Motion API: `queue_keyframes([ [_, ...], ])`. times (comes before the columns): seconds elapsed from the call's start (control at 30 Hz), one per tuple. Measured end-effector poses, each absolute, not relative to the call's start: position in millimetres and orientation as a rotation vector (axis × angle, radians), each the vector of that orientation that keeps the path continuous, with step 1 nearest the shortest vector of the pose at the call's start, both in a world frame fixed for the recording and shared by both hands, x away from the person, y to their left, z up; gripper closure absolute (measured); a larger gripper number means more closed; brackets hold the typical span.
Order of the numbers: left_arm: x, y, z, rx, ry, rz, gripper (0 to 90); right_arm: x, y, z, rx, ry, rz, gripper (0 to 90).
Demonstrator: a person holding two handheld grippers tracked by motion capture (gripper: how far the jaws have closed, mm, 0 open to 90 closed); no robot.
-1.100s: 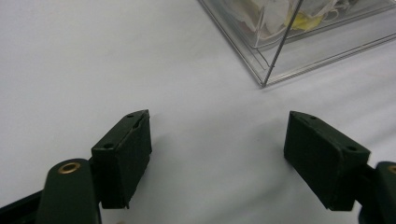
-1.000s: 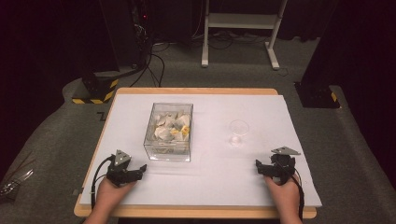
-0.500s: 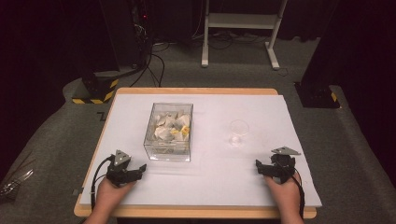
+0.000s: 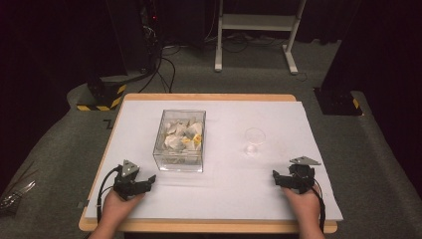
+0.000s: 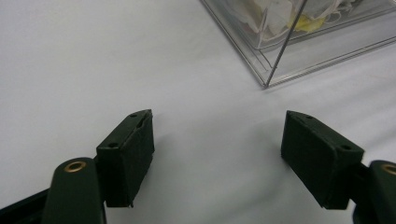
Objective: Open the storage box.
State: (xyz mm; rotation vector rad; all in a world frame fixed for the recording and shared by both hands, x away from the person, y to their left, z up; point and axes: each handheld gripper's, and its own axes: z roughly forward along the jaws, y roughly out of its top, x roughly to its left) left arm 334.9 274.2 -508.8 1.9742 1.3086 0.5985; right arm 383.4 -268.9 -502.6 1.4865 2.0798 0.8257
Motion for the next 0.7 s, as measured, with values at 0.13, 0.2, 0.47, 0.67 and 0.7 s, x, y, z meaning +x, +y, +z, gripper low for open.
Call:
queue_keyframes([
  [0.13, 335, 274, -509, 1.974, 1.309, 0.598, 25.8, 382, -270, -502, 1.488, 2.065, 0.832, 13.6],
  [0.2, 335, 274, -509, 1.975, 1.308, 0.595, 25.7, 380, -271, -501, 1.480, 2.064, 0.841, 14.9],
  [0.47, 335, 274, -509, 1.974, 1.310, 0.595, 25.7, 371, -264, -498, 1.432, 2.067, 0.881, 20.7],
  [0.67, 335, 274, -509, 1.974, 1.310, 0.595, 25.8, 365, -249, -498, 1.378, 2.102, 0.885, 24.8],
  [0.7, 335, 274, -509, 1.974, 1.310, 0.594, 25.8, 364, -247, -498, 1.371, 2.110, 0.883, 25.3],
])
